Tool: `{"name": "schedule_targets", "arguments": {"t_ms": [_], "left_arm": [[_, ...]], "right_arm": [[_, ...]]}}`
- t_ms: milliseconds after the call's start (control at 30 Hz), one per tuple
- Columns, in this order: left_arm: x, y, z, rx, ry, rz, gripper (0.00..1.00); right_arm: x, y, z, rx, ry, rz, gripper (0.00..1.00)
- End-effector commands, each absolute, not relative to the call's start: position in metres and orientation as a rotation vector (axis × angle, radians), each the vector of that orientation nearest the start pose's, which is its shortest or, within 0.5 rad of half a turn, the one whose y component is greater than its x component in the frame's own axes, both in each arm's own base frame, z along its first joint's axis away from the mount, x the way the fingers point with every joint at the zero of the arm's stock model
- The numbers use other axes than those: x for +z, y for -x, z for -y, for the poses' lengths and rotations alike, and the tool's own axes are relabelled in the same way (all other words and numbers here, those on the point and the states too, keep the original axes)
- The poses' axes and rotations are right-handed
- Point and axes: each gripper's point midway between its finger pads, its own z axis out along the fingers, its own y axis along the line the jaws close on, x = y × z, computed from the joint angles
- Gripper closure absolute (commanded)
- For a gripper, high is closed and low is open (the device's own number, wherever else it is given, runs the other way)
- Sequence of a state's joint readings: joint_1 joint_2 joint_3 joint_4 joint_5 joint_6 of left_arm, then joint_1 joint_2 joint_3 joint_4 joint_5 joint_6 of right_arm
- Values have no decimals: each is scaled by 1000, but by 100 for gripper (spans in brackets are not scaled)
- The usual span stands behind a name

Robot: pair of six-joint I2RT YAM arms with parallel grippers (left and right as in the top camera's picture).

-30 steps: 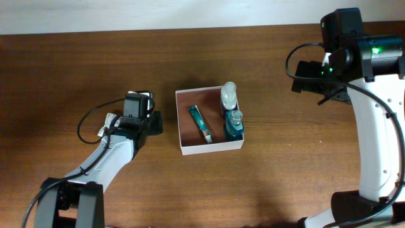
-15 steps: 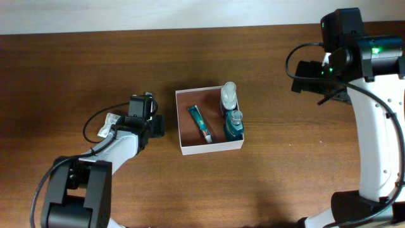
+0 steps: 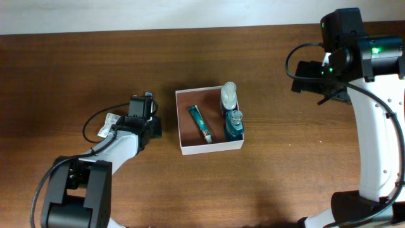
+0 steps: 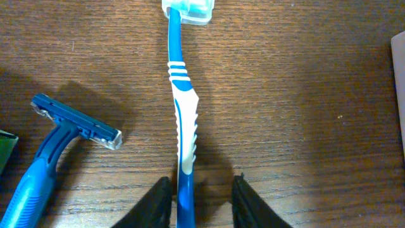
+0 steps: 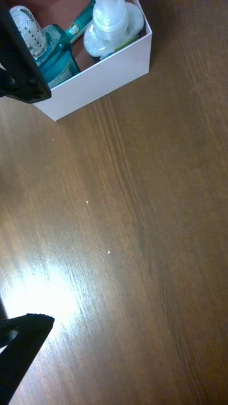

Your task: Pack container

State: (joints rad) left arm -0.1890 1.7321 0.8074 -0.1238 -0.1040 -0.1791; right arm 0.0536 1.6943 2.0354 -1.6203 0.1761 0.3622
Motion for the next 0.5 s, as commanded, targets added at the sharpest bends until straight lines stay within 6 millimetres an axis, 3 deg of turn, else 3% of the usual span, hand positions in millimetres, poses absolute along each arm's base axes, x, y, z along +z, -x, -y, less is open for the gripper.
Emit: {"name": "schedule_targets", "arguments": {"t_ms": [0,233,333,467], "left_arm": [[-4,-372,51,11,25,-2631,73],[-4,-371,47,43,34,-2630,74],[-3,-372,37,122,54,-2619,67],[-2,-374,34,140,60,-2611,66]], "right_arm": [[284,-335,16,-178,-477,-2763,2],[284,-335,16,-177,-477,-2763,2],[284,-335,16,-177,-477,-2763,2],[284,-335,16,-178,-477,-2763,2]]}}
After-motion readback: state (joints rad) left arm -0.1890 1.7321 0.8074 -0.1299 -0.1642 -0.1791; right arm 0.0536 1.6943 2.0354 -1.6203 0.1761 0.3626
